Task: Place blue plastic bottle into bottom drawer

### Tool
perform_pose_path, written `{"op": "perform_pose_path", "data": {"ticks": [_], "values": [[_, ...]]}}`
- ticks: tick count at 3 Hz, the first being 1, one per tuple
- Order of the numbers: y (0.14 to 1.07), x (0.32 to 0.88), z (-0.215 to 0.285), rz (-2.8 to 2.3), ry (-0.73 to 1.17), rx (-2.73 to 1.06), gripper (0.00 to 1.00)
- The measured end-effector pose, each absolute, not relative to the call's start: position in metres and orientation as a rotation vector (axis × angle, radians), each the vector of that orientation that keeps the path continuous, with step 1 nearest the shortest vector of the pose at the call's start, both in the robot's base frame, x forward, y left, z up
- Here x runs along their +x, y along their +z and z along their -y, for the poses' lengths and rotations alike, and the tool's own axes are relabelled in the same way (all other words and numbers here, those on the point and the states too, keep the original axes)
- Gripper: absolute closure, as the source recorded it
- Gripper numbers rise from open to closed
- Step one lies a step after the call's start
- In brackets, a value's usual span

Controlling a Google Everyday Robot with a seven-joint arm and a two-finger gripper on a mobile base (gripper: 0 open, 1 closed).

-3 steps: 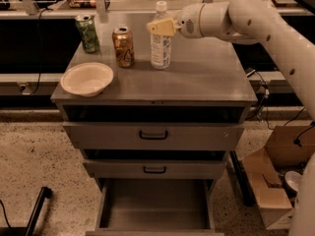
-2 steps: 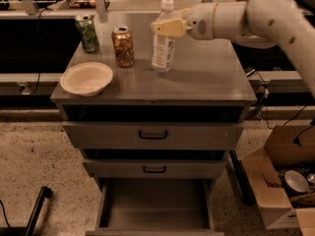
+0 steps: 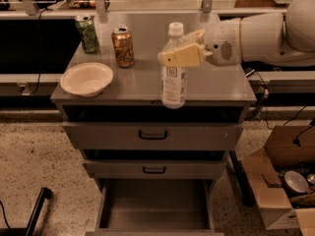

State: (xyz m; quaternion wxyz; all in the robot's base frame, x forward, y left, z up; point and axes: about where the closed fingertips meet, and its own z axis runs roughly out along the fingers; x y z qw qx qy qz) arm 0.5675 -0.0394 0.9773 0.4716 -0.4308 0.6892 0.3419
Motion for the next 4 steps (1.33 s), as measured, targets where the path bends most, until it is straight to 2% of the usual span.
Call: {"op": "perform_pose_path", "data": {"ticks": [1, 3, 4], "values": [[0.938, 0.51, 0.038, -1.717, 0.868, -1.126, 1.0], [0.896, 0.508, 0.046, -1.704, 0.836, -1.14, 1.0], [0.834, 0.504, 0.054, -1.647, 0.88, -1.101, 1.0]]}}
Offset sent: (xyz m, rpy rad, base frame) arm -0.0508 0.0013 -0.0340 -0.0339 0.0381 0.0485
